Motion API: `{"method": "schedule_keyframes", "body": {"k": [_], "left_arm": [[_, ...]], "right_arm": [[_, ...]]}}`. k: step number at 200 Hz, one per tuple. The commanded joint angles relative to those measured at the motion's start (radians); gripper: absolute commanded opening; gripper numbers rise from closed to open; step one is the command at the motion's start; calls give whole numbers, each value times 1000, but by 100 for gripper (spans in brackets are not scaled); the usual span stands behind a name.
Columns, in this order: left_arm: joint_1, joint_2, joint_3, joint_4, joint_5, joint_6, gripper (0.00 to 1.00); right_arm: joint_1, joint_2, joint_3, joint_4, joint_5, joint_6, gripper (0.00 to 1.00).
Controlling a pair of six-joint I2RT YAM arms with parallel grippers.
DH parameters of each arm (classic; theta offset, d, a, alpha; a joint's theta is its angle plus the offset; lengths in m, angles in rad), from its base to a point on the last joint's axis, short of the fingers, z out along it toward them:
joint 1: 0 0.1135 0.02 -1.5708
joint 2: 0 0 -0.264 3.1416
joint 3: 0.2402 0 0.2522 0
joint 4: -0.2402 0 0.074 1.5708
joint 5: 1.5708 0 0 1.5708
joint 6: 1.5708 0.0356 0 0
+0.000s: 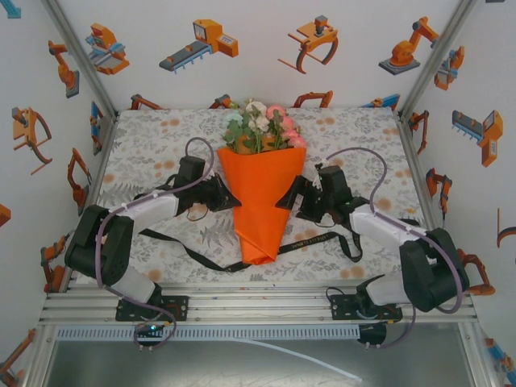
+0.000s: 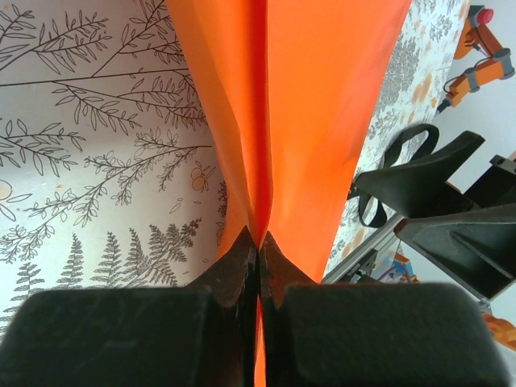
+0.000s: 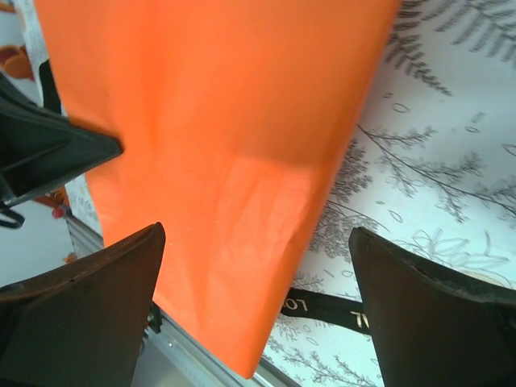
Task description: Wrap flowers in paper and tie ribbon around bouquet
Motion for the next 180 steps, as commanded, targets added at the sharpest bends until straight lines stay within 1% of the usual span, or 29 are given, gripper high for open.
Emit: {"method": "schedule_keyframes", "body": {"k": [1, 30, 36, 40, 43, 57, 76, 99, 111, 131, 142, 151, 170, 180], "left_arm": [[-9, -8, 6, 5, 4, -18, 8], [-13, -14, 5, 6, 4, -25, 8], [-13, -17, 3, 7, 5, -29, 7], [-13, -18, 1, 10, 6, -32, 7], [-13, -19, 0, 12, 9, -35, 7], [-13, -23, -5, 27, 18, -52, 7], [-19, -40, -14, 26, 32, -67, 6], [-39, -83, -26, -23, 19, -65, 6], [-57, -99, -33, -42, 8, -62, 6], [-74, -100, -47, -66, -21, -59, 6], [-73, -89, -57, -70, -47, -53, 11], [-73, -75, -61, -68, -71, -44, 16], [-69, -36, -57, -46, -101, -27, 21], [-66, -21, -52, -34, -108, -26, 28]], "right_arm": [[2, 2, -25, -39, 59, 4, 83], [3, 97, -32, 121, -82, 59, 67], [4, 115, -30, 148, -107, 67, 64], [6, 128, -27, 165, -123, 73, 59], [6, 132, -26, 170, -127, 75, 57], [8, 141, -22, 186, -140, 77, 44], [8, 108, -32, 187, -143, 71, 25], [9, 49, -61, 149, -132, 56, 12], [12, 35, -77, 130, -120, 48, 10], [24, 58, -99, 134, -112, 48, 11], [32, 82, -107, 158, -110, 52, 13], [35, 106, -109, 178, -107, 57, 18], [35, 131, -95, 185, -93, 51, 26], [35, 133, -81, 171, -76, 45, 33]]}}
